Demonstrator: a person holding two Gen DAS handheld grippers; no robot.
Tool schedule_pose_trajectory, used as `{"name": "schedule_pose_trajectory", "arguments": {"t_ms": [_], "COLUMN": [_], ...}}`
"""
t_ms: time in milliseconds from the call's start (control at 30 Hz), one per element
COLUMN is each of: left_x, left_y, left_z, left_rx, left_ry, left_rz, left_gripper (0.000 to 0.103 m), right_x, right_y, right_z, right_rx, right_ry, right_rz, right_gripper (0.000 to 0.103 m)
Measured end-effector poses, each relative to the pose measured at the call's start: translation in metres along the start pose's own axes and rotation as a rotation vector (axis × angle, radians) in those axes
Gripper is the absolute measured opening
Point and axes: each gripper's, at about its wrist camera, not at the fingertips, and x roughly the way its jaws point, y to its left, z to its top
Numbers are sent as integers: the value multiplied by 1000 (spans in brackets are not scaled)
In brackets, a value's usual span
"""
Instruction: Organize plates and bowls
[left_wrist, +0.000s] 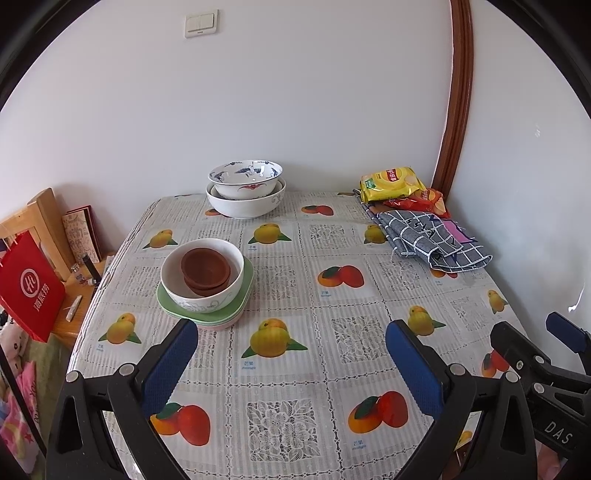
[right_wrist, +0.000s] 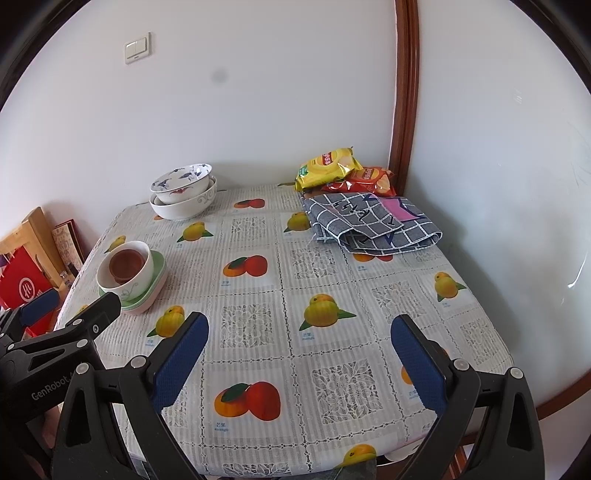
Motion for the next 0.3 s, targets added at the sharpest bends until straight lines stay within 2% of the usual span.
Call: {"name": "schedule_pose_trajectory", "arguments": {"t_ms": [300], "left_x": [4], "left_y": [1], "left_z": [-1], "left_rx": [6], "left_ry": [-5], "left_rz": [3], "left_gripper": [103], "right_x": [4], "right_y": [4], "right_z": [0], "right_rx": [-13], "right_ry": [-3], "right_rz": [3], "right_gripper": [98]}}
